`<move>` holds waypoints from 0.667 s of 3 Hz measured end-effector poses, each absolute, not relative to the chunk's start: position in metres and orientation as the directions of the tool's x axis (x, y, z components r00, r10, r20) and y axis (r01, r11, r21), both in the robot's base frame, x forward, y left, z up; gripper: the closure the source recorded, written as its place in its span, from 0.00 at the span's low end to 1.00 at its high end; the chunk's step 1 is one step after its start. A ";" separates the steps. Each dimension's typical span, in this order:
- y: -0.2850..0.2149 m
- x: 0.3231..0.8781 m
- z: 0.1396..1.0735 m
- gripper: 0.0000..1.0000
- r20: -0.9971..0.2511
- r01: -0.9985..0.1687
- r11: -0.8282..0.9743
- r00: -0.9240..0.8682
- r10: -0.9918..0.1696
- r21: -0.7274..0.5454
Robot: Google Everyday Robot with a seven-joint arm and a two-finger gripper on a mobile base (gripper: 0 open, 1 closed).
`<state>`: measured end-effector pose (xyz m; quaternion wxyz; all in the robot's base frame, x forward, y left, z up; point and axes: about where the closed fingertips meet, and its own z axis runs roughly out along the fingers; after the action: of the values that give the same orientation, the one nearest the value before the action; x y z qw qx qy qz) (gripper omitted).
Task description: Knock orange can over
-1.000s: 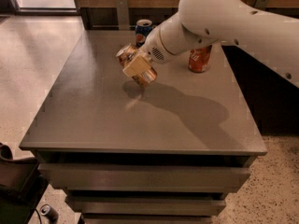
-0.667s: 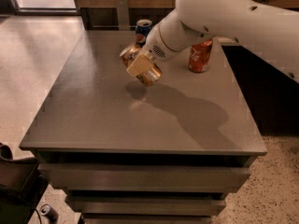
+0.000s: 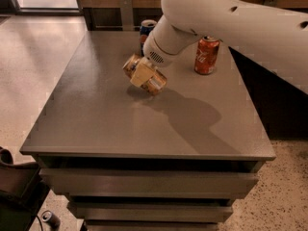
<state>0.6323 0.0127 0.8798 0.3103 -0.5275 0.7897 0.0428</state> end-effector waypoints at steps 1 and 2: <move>0.020 0.633 0.855 1.00 -0.463 -0.886 0.399 -0.258 -0.848 -0.236; 0.035 0.633 0.832 1.00 -0.417 -0.919 0.345 -0.243 -0.876 -0.189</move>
Offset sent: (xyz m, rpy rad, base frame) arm 0.0026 0.0402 -0.0776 -0.1401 0.2069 0.1467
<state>0.6330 0.0355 0.8319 0.2311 -0.5702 0.7869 0.0471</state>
